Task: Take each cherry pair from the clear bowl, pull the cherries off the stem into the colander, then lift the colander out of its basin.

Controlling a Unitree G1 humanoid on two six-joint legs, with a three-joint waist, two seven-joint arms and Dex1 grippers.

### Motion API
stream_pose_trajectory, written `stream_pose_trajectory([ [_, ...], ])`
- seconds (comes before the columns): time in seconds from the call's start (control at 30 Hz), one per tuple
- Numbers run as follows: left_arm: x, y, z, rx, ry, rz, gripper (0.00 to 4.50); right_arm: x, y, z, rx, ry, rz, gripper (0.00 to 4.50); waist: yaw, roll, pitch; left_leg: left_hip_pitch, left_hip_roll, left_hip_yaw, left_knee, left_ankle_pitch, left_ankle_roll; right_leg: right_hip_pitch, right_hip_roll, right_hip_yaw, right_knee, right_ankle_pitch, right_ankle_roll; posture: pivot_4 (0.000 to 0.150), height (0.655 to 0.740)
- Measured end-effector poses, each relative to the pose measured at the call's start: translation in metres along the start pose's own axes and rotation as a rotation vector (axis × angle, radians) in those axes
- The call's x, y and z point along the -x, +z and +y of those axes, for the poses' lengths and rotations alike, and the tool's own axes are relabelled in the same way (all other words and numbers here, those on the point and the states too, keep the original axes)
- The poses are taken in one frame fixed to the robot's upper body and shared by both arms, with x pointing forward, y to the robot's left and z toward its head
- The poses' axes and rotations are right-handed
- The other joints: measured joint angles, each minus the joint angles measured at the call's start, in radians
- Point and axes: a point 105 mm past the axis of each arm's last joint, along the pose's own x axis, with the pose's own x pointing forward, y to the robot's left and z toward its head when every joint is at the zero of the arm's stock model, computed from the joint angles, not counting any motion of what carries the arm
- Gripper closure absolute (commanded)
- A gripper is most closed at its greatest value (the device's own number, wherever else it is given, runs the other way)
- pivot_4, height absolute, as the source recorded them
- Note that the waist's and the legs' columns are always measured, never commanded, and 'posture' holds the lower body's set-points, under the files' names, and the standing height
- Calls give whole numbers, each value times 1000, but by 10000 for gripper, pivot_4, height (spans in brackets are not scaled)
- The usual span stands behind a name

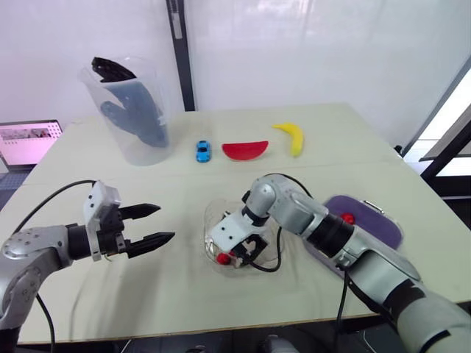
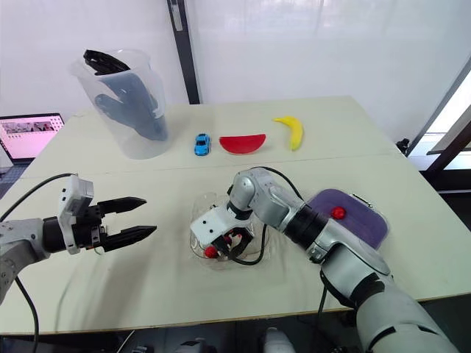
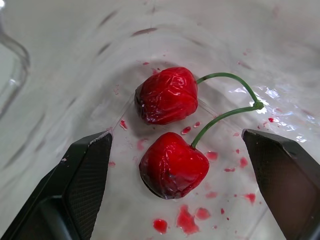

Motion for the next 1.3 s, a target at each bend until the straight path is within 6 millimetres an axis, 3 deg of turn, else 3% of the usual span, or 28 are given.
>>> stream_pose_trajectory([
  [0.03, 0, 0, 0, 0, 1, 1, 0, 0, 0, 0, -6, 6, -1, 9264, 0, 0, 0, 0, 0, 0, 0, 0, 0, 0, 0, 0, 0, 0, 0, 1500, 7400],
  [0.17, 0, -1, 0, -3, 3, 2, 0, -2, -2, 1, -34, 14, -2, 27971, -1, 0, 0, 0, 0, 0, 0, 0, 0, 0, 0, 0, 0, 0, 0, 1500, 7400],
  [0.5, -1, -1, 0, -11, 1, 5, 0, 4, -10, -3, -100, -20, 19, 27971, 0, 0, 0, 0, 0, 0, 0, 0, 0, 0, 0, 0, 0, 0, 0, 1500, 7400],
  [0.67, -1, -1, 0, -23, 0, 5, 0, 25, -15, -5, -259, -123, -3, 27971, 3, 0, 0, 0, 0, 0, 0, 0, 0, 0, 0, 0, 0, 0, 0, 1500, 7400],
  [0.83, -2, -1, 1, -25, -7, 6, 0, 25, -7, 9, -438, -155, -78, 27971, 1, 0, 0, -1, 0, 0, 0, 0, 0, 0, 0, 0, 0, 0, 0, 1500, 7400],
  [1.07, -7, 1, 2, -38, -30, 3, 0, 31, 0, 8, -633, -250, -109, 27971, 2, 0, 0, -1, 0, 0, 0, 0, 0, 0, 0, 0, 0, 0, 0, 1500, 7400],
  [1.17, -10, 1, 2, -41, -41, 10, 0, 28, -7, 7, -701, -291, -89, 19030, 2, 0, 0, -1, 0, 0, 0, 0, 0, -1, 0, 0, 0, 0, 0, 1500, 7400],
  [1.3, -13, 1, 2, -40, -58, 12, 0, 25, -6, 9, -731, -289, -88, 691, 1, 0, 0, -1, 0, 0, 0, 0, 0, -1, 0, 0, 0, 0, 0, 1500, 7400],
])
